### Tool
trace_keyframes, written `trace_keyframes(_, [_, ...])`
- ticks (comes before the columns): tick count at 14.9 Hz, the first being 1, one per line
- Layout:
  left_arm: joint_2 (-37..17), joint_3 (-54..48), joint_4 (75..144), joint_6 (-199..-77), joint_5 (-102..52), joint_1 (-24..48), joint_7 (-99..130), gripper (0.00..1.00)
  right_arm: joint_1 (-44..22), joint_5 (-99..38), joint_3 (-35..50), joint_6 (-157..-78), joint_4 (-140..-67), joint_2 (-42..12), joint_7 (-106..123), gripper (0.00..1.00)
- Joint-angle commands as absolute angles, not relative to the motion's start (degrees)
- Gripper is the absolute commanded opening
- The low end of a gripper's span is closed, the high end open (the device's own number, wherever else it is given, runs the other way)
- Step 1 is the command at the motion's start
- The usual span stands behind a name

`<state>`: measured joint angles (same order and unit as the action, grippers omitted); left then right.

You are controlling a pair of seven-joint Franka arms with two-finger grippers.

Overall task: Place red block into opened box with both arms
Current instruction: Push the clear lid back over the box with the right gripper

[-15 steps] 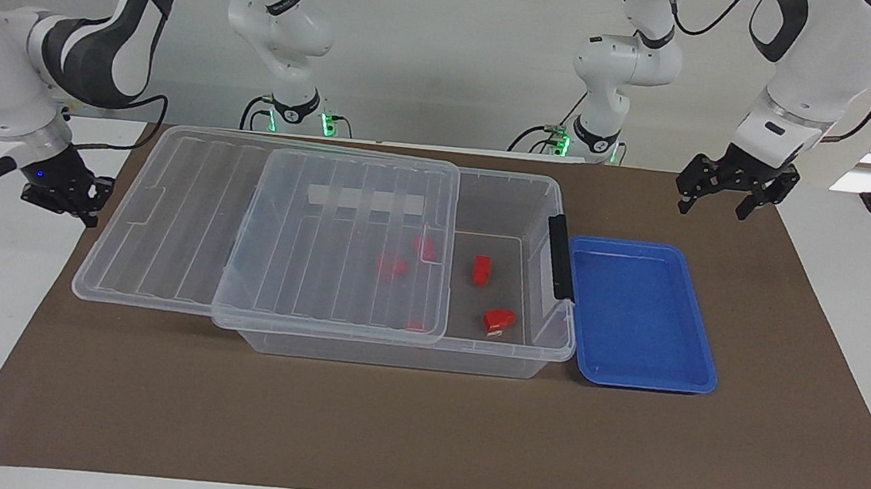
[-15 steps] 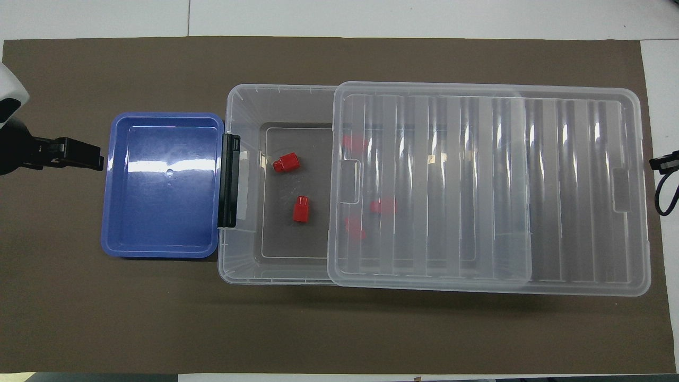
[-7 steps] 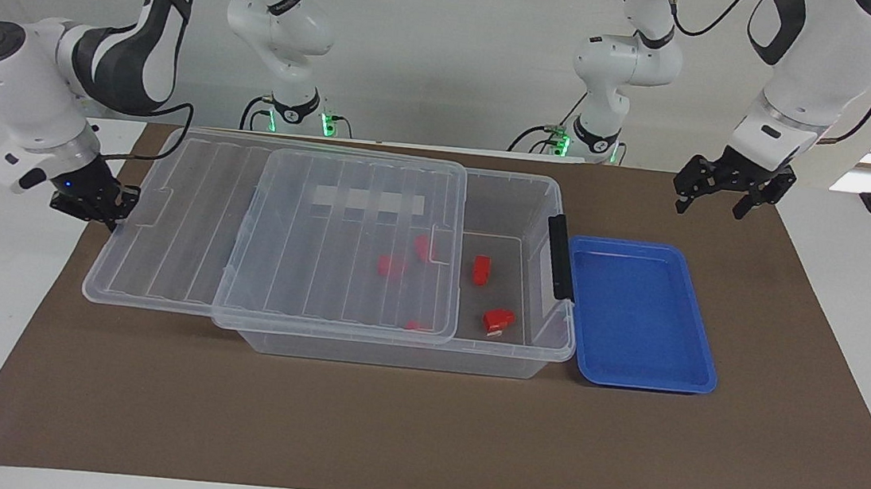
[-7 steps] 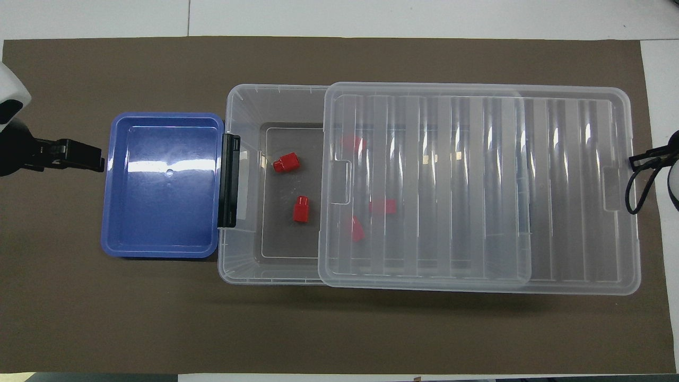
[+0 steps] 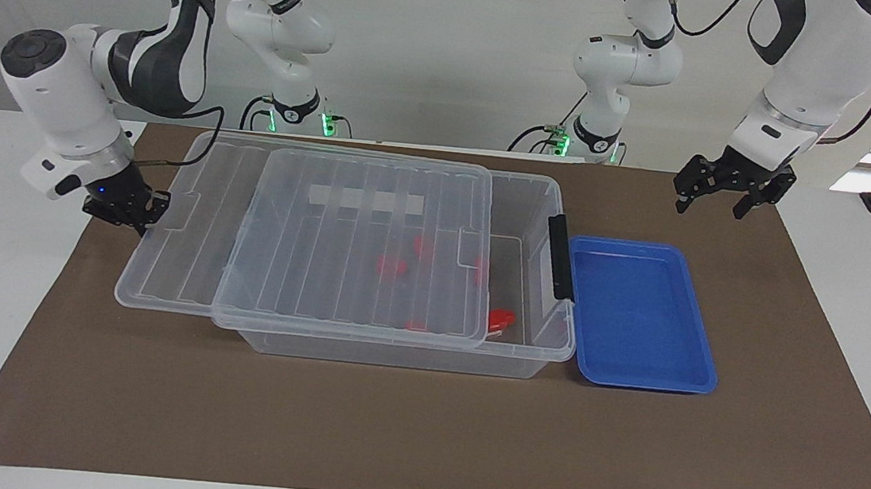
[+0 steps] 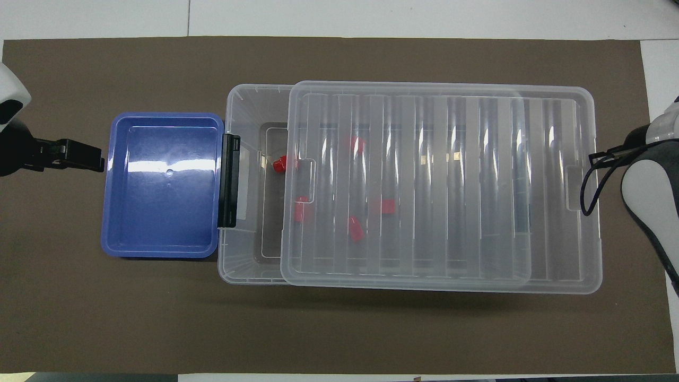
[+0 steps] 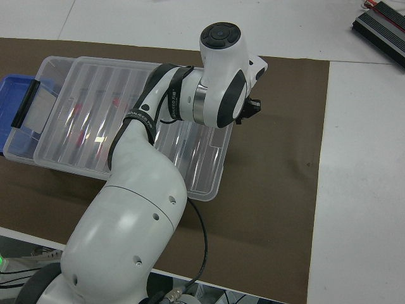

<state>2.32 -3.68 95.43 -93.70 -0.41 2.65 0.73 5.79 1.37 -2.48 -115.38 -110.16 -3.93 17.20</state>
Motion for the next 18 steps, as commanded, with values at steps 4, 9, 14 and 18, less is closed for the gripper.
trace_keyframes(4, [2.99,-3.87,96.06,-93.16,0.26,2.37,0.18,1.0,2.38,0.7,-2.2,-117.86,-113.9,-2.2,11.78,0.0])
trace_keyframes(9, [2.99,-3.87,96.06,-93.08,0.26,2.37,0.18,1.0,-0.08,0.44,-2.2,-118.56,-114.87,-1.67,9.76,0.0])
trace_keyframes(14, [2.99,-3.87,96.06,-93.16,0.26,2.37,0.18,1.0,-1.67,0.35,-2.11,-118.56,-114.96,-1.58,7.73,0.0])
trace_keyframes(18, [2.99,-3.87,96.06,-93.08,0.26,2.37,0.18,1.0,-2.28,-0.52,-2.11,-118.56,-114.96,-1.58,7.73,0.0])
